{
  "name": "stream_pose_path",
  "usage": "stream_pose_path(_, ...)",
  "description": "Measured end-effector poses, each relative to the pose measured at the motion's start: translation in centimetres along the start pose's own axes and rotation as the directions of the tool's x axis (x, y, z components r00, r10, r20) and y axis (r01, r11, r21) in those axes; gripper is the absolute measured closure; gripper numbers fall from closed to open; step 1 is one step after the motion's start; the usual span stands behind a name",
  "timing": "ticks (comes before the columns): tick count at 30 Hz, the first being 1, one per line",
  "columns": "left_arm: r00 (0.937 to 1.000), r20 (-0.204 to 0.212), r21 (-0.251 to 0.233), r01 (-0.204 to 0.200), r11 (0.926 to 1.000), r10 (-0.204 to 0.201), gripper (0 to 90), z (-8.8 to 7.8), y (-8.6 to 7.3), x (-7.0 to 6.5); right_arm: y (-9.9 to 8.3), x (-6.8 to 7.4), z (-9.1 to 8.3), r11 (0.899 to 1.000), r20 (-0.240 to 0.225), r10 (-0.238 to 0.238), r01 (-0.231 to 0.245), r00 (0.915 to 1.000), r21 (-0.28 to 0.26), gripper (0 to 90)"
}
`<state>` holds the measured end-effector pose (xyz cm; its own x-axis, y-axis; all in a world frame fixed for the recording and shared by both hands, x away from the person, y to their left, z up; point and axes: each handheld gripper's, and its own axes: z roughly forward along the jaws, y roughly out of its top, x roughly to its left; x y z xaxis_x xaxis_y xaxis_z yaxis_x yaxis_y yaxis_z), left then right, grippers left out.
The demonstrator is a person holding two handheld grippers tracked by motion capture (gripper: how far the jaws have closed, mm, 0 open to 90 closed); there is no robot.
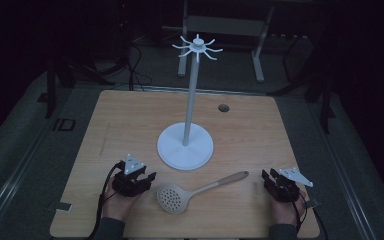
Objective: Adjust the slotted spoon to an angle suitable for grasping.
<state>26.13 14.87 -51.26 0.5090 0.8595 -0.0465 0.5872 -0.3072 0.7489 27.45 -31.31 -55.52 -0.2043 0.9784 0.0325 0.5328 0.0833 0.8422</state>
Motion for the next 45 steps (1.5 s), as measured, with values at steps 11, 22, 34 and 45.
stream_pose_path(11, 0.9966, 0.056, 0.018, -0.062, 0.9979, 0.061, 54.9, 0.7, 4.1, -1.8, -0.1, -0.4, -0.3, 1.0, 0.008, 0.012, -0.012, 0.9999, -0.006, 60.2)
stream_pose_path(22, 0.9851, 0.128, 0.041, -0.12, 0.9919, 0.114, 55.8, 2.0, 7.0, -3.7, -0.1, -0.4, -0.3, 1.0, 0.004, 0.009, -0.009, 1.0, -0.012, 59.6)
stream_pose_path(34, 0.9574, 0.196, 0.095, -0.234, 0.9676, 0.212, 58.4, 4.2, 9.4, -6.6, 0.0, -0.5, -0.4, 1.0, 0.007, 0.017, -0.017, 0.9998, -0.014, 59.1)
stream_pose_path(45, 0.9182, 0.269, 0.15, -0.338, 0.9289, 0.291, 60.2, 6.9, 10.1, -9.7, -0.1, -0.6, -0.4, 1.0, 0.006, 0.014, -0.014, 0.9999, -0.009, 58.9)
